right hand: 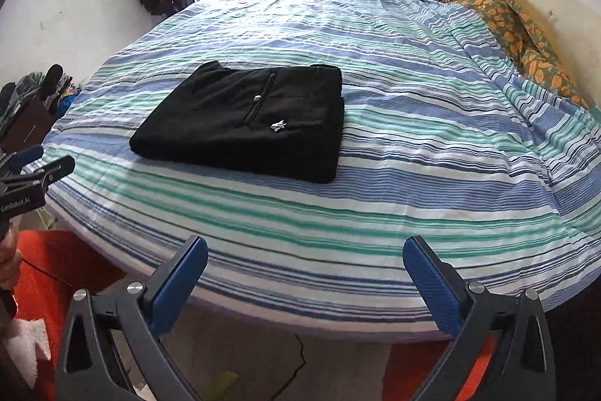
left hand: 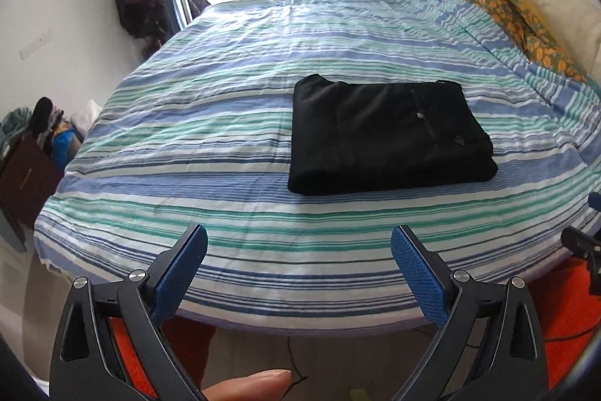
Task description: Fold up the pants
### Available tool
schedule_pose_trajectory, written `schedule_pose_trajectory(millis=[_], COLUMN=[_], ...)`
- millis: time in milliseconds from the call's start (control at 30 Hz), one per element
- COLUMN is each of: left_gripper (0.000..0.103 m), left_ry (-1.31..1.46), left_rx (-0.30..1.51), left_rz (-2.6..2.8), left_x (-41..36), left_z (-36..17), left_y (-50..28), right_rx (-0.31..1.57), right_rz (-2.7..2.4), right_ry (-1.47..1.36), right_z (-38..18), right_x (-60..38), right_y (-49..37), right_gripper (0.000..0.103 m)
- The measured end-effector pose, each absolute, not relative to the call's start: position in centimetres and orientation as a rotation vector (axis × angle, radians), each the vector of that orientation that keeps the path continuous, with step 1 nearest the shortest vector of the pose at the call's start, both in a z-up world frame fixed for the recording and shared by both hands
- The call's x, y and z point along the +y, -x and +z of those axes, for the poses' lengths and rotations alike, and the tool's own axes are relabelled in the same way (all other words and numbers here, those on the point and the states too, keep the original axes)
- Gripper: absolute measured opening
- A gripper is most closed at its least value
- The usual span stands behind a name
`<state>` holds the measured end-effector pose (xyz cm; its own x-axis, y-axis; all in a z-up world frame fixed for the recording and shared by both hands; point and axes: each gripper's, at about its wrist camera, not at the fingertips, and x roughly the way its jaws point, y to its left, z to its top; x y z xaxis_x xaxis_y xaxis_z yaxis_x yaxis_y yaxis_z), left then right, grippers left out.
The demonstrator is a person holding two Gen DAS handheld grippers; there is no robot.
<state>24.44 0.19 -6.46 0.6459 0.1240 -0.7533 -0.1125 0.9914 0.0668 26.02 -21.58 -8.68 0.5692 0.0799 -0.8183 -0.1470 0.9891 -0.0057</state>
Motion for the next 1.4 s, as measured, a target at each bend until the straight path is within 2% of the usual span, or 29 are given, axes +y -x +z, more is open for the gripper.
schedule_pose_trajectory(millis=[567,1400], left_gripper=[0.099,0.099], left_ry=[-0.001,-0.033], left_rx=[0.838,0.855], left_rz=[0.164,0.134], left_x=[0.7,-0.8], left_z=[-5.8,-5.0], left_y=[-23.7,-23.1], right_rx=[0.883,0.892], right_rz=[0.112,0.114], right_ry=[0.160,0.153], right_z=[-6.7,-5.3], right_x=[-18.3,-18.2], right_y=[-23.8,-23.6], right_gripper=[0.103,0.103])
